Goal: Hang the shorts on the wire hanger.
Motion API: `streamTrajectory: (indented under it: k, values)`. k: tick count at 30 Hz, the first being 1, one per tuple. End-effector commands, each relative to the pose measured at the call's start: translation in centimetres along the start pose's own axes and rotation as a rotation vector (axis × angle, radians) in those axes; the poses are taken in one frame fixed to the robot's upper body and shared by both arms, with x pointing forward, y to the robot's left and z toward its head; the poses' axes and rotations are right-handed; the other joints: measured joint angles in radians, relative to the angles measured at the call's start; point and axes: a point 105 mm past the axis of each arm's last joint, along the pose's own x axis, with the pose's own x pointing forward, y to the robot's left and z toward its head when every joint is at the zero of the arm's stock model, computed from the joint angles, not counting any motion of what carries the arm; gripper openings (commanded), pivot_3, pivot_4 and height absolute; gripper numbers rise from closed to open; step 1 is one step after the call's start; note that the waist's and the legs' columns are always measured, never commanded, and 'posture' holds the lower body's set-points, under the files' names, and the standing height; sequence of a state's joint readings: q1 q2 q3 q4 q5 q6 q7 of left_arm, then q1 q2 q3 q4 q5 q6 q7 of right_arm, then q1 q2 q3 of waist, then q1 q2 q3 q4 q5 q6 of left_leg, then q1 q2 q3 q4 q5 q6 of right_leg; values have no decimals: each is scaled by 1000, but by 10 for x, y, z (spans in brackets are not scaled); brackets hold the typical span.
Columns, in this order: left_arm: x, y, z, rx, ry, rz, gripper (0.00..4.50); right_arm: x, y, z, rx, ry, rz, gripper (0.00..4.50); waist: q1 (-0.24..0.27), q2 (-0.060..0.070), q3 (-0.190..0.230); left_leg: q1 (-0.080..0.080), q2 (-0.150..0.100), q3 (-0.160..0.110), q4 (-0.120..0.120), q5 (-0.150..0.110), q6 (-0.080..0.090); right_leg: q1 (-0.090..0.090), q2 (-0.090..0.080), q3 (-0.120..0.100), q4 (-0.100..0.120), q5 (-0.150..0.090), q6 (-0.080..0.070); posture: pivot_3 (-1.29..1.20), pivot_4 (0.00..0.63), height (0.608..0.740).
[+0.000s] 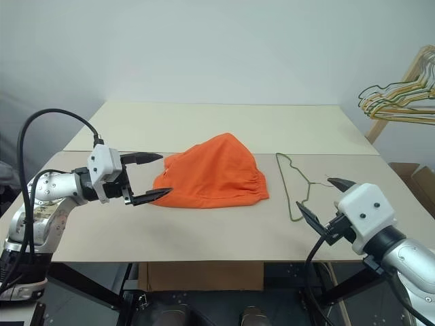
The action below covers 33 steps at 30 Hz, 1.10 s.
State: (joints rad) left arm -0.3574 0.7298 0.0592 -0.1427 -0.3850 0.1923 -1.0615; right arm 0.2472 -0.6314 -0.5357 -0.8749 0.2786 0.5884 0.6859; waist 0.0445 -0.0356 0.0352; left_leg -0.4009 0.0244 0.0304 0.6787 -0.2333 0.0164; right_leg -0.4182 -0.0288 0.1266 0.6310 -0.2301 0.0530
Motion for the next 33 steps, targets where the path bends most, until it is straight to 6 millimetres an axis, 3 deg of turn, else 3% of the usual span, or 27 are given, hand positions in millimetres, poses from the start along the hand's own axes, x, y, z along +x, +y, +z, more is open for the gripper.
streamTrajectory:
  k: [1,13,19,26,33]
  values:
    - [-2,5,13,74,-16,0,4500,-2,-3,11,-47,-43,-15,4432,0,0,0,0,0,0,0,0,0,0,0,0,0,0,0,162,0,740]
    - [-2,-1,15,28,-31,-23,4500,3,3,10,-63,-46,21,4432,0,0,0,0,4,1,0,0,0,0,3,0,0,0,-1,169,0,740]
    - [-1,-1,17,36,-49,1,4500,16,19,0,-147,6,186,4432,-1,0,0,1,5,2,0,0,0,0,4,0,0,1,-3,161,0,740]
    - [-5,-6,13,47,-59,2,4500,40,26,-18,-285,82,306,4432,-3,0,0,2,6,3,0,0,0,-1,4,0,0,1,-4,153,0,740]
    - [-1,-5,10,6,-36,-20,4500,84,45,-48,-496,142,396,4432,-3,0,0,1,6,4,0,0,0,-2,5,0,0,2,-5,155,0,740]
